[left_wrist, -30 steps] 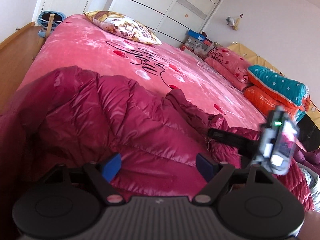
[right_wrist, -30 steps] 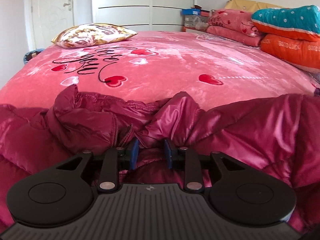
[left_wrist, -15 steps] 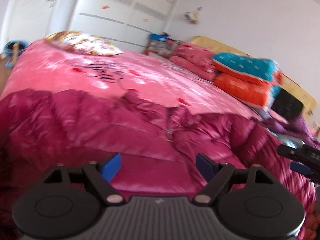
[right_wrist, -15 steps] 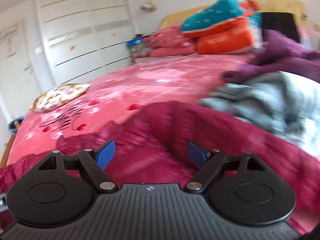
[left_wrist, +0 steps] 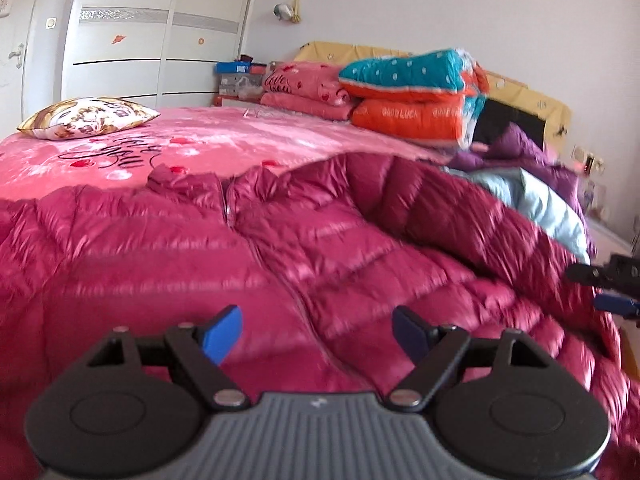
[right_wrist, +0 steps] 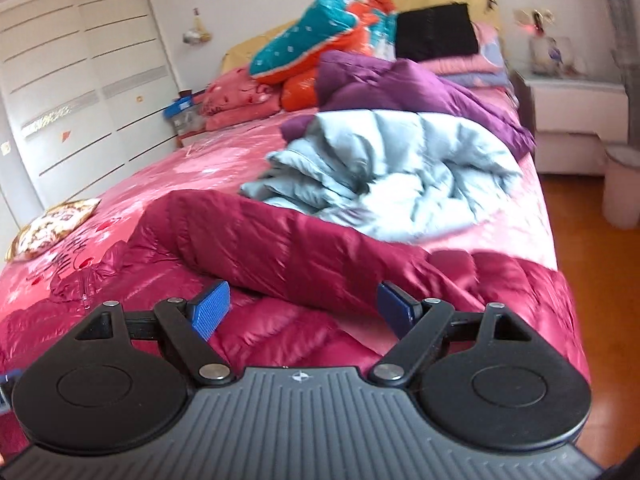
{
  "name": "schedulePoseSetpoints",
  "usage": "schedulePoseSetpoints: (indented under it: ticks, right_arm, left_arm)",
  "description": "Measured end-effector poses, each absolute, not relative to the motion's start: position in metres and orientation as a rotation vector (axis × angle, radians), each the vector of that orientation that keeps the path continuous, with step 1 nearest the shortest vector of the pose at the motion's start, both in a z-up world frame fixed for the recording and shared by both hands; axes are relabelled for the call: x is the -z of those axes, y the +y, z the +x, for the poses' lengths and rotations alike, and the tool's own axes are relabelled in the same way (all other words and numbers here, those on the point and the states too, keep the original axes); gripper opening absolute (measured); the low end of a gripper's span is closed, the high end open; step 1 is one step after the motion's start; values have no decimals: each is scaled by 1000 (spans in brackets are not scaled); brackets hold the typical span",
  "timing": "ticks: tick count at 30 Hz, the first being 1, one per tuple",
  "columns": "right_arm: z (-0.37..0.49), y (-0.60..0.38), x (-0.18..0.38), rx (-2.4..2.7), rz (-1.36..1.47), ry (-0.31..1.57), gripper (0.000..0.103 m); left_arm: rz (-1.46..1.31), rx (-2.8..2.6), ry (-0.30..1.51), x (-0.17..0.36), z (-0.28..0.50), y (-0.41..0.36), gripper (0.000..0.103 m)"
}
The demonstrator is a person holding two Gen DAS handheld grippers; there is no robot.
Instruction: Fold large clothes
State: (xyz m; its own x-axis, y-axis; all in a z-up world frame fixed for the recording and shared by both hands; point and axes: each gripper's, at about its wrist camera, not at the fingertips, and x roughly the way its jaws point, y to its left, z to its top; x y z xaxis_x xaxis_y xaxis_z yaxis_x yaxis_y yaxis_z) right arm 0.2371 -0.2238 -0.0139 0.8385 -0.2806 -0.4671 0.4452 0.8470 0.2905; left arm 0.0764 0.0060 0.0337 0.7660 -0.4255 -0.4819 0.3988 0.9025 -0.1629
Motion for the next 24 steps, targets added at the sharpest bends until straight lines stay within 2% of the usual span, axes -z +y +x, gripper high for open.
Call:
schedulePoseSetpoints:
  ticks: [5, 8, 13, 19, 24]
  right_arm:
    - [229, -219, 28, 372, 424, 449, 103]
    - [223, -212, 31, 347, 424, 461, 103]
    - [221, -200, 29, 295, 394, 472, 103]
    - [226, -190, 34, 267, 386, 507, 103]
    - [230, -185, 35, 260, 364, 521, 103]
  left_arm:
    - [-51, 374, 509, -39, 45, 24, 82]
    - [-130, 267, 509, -42, 39, 60, 82]
    - [-337, 89, 533, -43, 47, 134, 82]
    - [-450, -40, 587, -25, 66, 197, 80]
    - [-454, -234, 423, -38, 57, 240, 79]
